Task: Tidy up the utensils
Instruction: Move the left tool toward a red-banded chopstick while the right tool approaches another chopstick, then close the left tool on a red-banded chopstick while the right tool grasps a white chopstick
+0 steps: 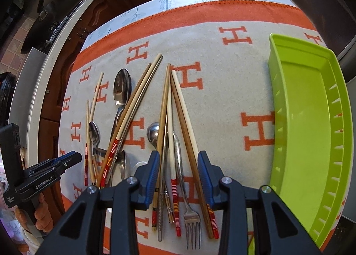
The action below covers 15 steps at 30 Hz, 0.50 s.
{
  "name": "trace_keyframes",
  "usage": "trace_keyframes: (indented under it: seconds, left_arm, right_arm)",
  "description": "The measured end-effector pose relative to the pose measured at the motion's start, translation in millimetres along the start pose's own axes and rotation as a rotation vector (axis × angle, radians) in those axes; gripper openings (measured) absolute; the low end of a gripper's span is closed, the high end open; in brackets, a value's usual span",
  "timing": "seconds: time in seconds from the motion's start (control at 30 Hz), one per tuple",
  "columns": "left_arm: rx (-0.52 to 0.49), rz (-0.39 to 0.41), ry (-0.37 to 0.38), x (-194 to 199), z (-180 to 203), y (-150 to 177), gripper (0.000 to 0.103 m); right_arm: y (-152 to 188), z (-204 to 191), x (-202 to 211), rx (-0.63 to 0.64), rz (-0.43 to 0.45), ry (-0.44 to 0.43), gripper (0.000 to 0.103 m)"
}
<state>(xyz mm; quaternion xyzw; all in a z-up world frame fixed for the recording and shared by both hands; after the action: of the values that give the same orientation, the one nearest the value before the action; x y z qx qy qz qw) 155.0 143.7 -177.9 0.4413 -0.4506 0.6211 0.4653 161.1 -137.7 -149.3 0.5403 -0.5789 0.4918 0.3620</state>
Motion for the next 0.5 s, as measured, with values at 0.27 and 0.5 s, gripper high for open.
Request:
trace_keyframes:
  seconds: [0.27,0.5]
  left_arm:
    - [-0.013,-0.035,-0.016,-9.8,13.6,5.4,0.01]
    - [-0.018,-0.071,-0.04,-29.3,28.5,4.8,0.01]
  right_arm:
    - [2.6,-0.2,-2.2,0.0,-0.007,-0.001,0.035]
    - [0.8,5.6,-2.3,-0.011,-0.012,0.006,0.035]
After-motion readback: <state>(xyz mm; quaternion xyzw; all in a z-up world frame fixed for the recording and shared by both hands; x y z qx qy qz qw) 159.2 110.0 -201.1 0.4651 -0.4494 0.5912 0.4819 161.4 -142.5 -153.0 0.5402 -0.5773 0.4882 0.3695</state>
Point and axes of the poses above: each gripper's, at about its wrist camera, not at the fingertips, and x roughly against the way its jaws point, z to its right, y to its underside, the point moved 3 cm from there along -x, roughly the way its jaws point, and after that the axes turned 4 degrees about x, right-handed, at the moved point
